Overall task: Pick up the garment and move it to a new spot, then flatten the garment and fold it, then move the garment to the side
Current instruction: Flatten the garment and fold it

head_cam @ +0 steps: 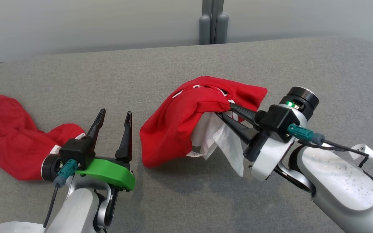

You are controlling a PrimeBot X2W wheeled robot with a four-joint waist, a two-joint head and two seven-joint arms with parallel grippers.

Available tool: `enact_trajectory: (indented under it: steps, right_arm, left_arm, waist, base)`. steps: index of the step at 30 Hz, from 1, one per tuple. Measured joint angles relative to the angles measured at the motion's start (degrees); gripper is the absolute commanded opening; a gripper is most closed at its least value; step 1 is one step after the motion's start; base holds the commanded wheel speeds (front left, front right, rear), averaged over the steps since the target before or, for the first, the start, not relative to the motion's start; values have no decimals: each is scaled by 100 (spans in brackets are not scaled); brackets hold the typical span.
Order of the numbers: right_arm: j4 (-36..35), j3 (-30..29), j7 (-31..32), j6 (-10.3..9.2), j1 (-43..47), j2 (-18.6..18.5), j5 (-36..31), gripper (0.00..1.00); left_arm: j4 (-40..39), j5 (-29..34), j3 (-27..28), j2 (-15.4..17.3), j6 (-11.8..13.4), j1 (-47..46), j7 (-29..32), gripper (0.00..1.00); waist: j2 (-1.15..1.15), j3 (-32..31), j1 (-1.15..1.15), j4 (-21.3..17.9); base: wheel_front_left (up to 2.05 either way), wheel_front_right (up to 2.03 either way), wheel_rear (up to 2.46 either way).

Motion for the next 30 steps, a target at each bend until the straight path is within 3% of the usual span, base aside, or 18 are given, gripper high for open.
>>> enact_trajectory:
  steps: [5, 11, 15, 20, 23, 30]
  right_arm:
    - [-909, 23, 521, 0, -95, -109, 1466, 0]
    - [-1196, -1306, 1427, -1, 75, -81, 3420, 0]
    - [-923, -1634, 2271, -276, 637, -174, 4485, 0]
    - [-860, -1650, 2919, -660, 1203, -404, 4958, 0]
    - [-1069, -1671, 3167, -779, 1246, -445, 5163, 0]
    - [-979, -2008, 3354, -1263, 1278, -576, 5259, 0]
  left_arm:
    - [22, -1, 14, -35, 0, 128, 0, 100]
    - [16, -1, 144, -41, 0, 313, 0, 100]
    - [-9, -1, 170, -40, 0, 422, 0, 100]
    - [-55, -8, 176, -43, 0, 475, 0, 100]
    - [-89, -8, 234, -37, 0, 519, 0, 100]
    - [-155, -8, 256, 49, 0, 583, 0, 100]
  waist:
    - [0, -172, 0, 106]
    - [0, -356, 0, 227]
    - [0, -445, 0, 261]
    - [0, -454, 0, 260]
    - [0, -443, 0, 236]
    - [0, -374, 0, 76]
  base:
    - [0, 0, 0]
    - [0, 0, 0]
    - [0, 0, 0]
    - [0, 0, 0]
    - [0, 0, 0]
    - [0, 0, 0]
